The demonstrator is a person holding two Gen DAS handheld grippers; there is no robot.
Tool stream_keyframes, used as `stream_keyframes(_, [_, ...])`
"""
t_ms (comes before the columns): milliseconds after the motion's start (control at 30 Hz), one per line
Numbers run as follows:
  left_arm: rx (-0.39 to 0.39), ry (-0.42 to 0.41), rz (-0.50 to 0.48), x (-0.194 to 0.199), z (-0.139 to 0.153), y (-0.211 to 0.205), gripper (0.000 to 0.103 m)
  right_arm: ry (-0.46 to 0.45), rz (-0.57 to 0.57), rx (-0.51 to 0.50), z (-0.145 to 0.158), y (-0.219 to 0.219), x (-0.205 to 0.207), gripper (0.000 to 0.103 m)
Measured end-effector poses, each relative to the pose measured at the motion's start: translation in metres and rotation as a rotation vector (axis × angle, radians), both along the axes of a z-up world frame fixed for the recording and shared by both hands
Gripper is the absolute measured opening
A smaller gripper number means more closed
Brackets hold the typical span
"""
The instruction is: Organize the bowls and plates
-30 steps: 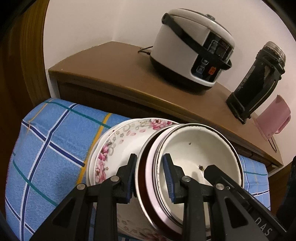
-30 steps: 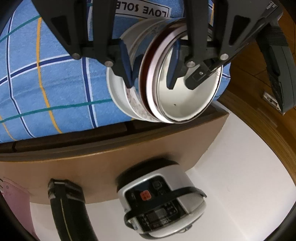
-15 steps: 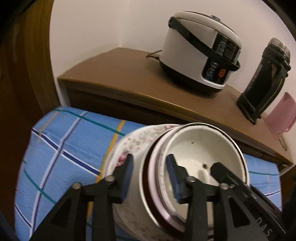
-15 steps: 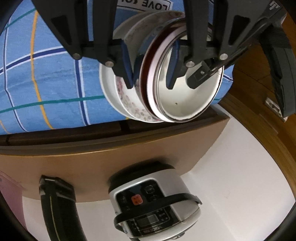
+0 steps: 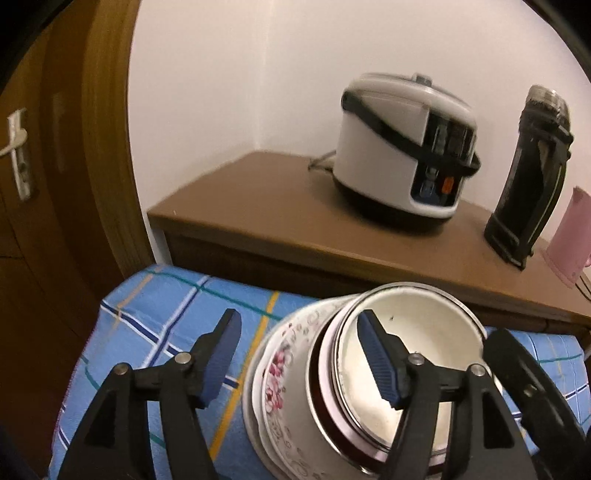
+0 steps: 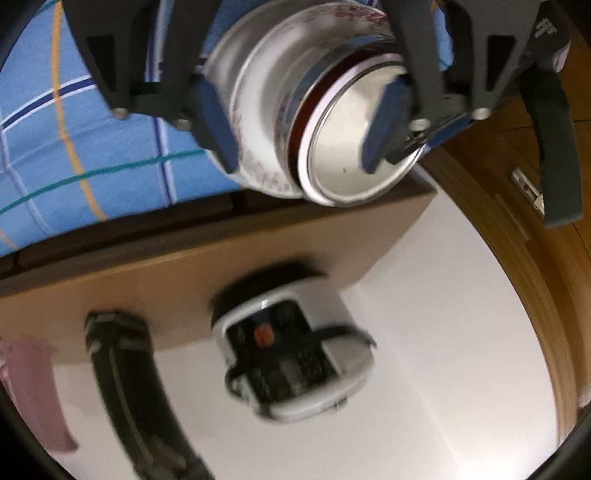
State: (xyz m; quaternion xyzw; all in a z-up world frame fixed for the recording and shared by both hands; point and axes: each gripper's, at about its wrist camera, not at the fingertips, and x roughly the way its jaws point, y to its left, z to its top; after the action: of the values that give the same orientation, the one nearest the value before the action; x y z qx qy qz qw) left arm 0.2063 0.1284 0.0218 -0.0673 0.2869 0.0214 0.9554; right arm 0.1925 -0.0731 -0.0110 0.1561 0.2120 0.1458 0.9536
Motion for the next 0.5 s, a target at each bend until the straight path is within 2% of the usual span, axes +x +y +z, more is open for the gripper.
stream_keyframes(100, [0.002, -0.055, -0.01, -0.009, 0.004, -0.001, 0.071, -0.06, -0.011, -0.009, 0.003, -0.002, -0.014, 0.088])
stream_keyframes(200, [-0.027, -0.097, -0.027, -0.017, 0.006, 0.0, 0.071, -0.089, -0.031, -0.009, 0.005, -0.005, -0.024, 0.088])
stream_keyframes(333, [0.0, -0.158, -0.002, -0.03, 0.007, -0.002, 0.072, -0.138, -0.091, 0.006, 0.005, -0.016, -0.044, 0.094])
stream_keyframes(500, [-0.025, -0.208, 0.001, -0.055, 0.009, 0.002, 0.072, -0.173, -0.133, 0.014, 0.006, -0.027, -0.065, 0.096])
